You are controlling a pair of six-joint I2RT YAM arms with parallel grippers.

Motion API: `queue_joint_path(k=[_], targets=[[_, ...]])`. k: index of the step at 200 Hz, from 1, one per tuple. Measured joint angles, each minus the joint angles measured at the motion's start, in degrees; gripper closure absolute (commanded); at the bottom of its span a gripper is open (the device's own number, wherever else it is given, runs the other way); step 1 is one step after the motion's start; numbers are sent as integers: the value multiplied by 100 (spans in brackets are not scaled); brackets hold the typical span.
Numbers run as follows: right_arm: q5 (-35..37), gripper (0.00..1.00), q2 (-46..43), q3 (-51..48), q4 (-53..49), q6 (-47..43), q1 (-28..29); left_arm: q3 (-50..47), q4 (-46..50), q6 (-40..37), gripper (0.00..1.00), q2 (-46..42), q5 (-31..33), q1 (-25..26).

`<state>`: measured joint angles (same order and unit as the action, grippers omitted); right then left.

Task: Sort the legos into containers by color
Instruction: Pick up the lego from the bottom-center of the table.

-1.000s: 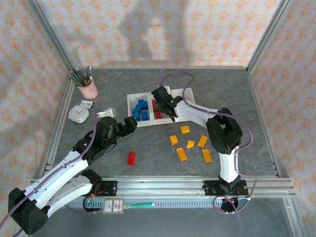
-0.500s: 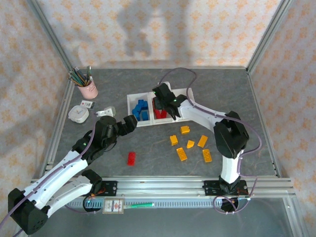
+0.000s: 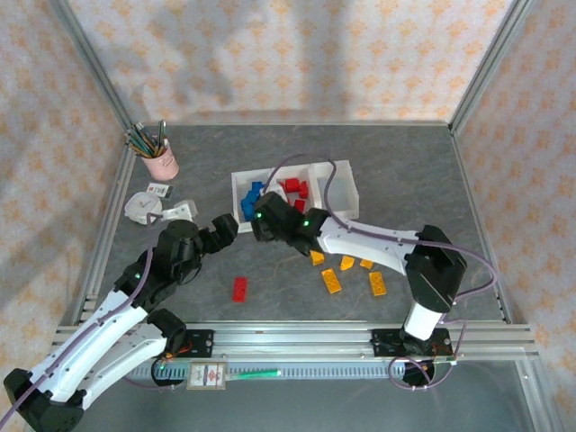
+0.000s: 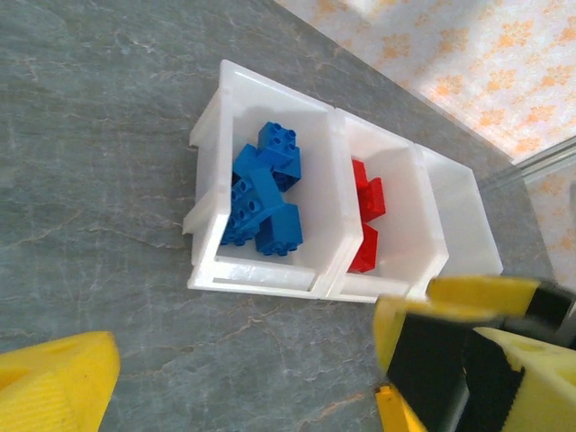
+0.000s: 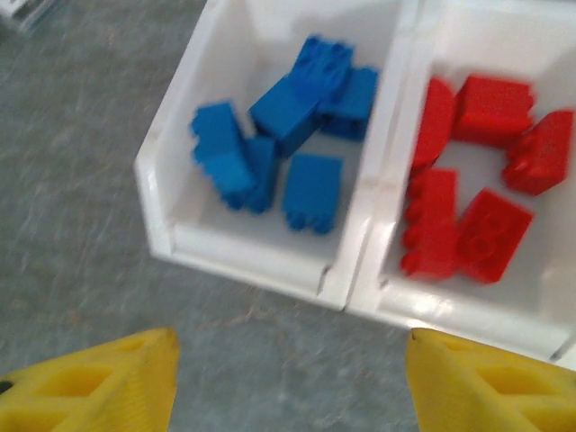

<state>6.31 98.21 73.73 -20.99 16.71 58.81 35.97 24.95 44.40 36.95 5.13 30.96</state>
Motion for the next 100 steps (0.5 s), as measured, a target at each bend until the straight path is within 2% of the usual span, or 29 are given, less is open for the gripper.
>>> queue_joint_path(k=[46, 100], targets=[[-190, 29, 4, -428, 203, 614, 750, 0, 492, 208, 1, -529, 267, 0], [-313, 22, 522, -376, 457, 1078, 1239, 0, 1034, 417, 1, -713, 442, 0]])
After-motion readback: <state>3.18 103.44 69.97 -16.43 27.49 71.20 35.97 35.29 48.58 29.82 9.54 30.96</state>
